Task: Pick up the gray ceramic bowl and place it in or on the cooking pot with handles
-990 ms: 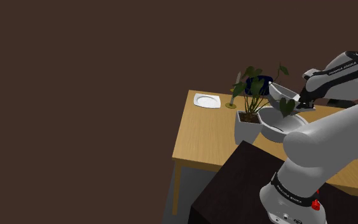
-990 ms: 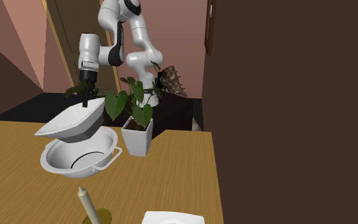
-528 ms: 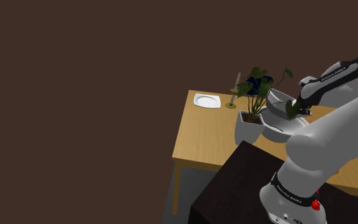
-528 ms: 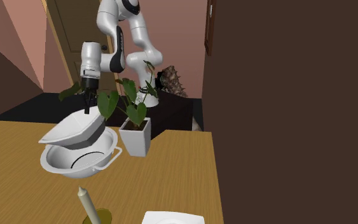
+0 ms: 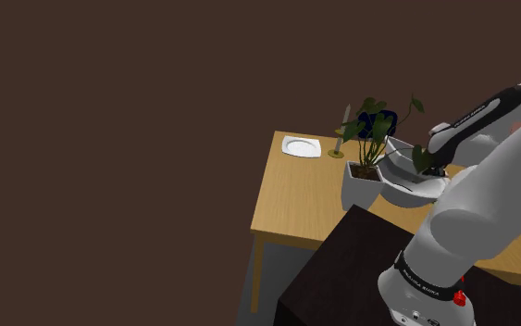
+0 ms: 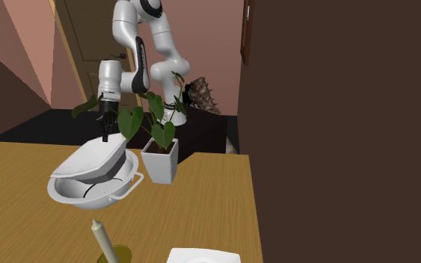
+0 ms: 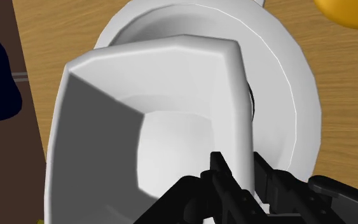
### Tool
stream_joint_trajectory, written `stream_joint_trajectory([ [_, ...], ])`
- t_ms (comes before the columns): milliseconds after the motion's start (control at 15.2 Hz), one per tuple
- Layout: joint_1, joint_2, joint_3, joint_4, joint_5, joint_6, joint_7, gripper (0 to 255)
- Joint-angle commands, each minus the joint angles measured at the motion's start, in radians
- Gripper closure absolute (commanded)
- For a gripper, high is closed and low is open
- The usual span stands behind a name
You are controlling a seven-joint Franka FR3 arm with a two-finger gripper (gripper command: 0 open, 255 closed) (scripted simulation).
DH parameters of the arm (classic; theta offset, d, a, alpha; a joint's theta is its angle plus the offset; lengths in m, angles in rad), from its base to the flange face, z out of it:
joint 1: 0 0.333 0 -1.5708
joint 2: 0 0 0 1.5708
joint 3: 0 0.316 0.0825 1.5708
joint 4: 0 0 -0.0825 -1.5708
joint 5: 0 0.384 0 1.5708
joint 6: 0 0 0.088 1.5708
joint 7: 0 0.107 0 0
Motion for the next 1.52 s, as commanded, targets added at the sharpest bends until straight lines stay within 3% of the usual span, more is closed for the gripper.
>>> stream_joint_trajectory([
  [0, 0.153, 0.023, -0.146, 0.000, 0.042, 0.045, -0.031, 255],
  [462, 0.153, 0.023, -0.147, 0.000, 0.040, 0.045, -0.030, 255],
  [528, 0.155, 0.023, -0.148, 0.001, 0.040, 0.045, -0.030, 0],
  [858, 0.153, 0.023, -0.147, 0.000, 0.040, 0.045, -0.030, 0],
  [924, -0.062, -0.003, 0.052, -0.014, -0.011, 0.003, 0.003, 0],
  [990, -0.231, -0.042, 0.208, -0.027, -0.051, -0.043, 0.026, 0],
  [1056, -0.357, -0.089, 0.323, -0.039, -0.085, -0.092, 0.045, 0],
  [1122, -0.429, -0.132, 0.386, -0.047, -0.117, -0.134, 0.063, 0],
  [1452, -0.425, -0.135, 0.380, -0.046, -0.128, -0.136, 0.071, 0],
])
